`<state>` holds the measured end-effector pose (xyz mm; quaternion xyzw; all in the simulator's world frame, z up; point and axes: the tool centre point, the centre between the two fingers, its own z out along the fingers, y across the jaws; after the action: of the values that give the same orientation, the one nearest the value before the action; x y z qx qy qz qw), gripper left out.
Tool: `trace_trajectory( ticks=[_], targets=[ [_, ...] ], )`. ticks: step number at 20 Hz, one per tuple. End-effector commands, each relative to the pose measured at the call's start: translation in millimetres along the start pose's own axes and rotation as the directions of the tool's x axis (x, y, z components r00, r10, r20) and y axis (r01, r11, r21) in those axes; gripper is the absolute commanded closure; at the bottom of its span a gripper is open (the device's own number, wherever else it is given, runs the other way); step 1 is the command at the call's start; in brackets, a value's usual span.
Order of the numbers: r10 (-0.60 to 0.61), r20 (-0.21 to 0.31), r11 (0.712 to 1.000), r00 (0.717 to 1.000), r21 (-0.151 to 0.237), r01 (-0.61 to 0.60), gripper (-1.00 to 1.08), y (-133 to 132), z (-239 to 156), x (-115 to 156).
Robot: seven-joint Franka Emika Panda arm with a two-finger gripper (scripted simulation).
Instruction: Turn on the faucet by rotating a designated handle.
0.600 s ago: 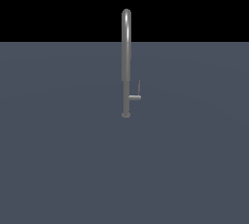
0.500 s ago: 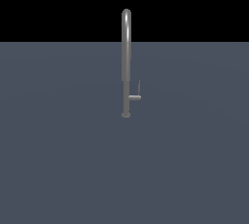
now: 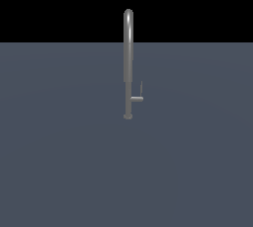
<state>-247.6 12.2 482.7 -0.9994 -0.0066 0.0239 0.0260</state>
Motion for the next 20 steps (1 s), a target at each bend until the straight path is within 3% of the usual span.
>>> trace_trajectory(
  ticks=[1,11,20],
  targets=[
    [0.017,0.016,1.000,1.000,0.016,-0.018,1.08,0,1,7],
    [0.126,0.129,0.983,0.984,0.120,-0.142,1.08,1,8,56],
    [0.228,0.267,0.932,0.936,0.218,-0.289,1.08,8,22,109]
  ],
)
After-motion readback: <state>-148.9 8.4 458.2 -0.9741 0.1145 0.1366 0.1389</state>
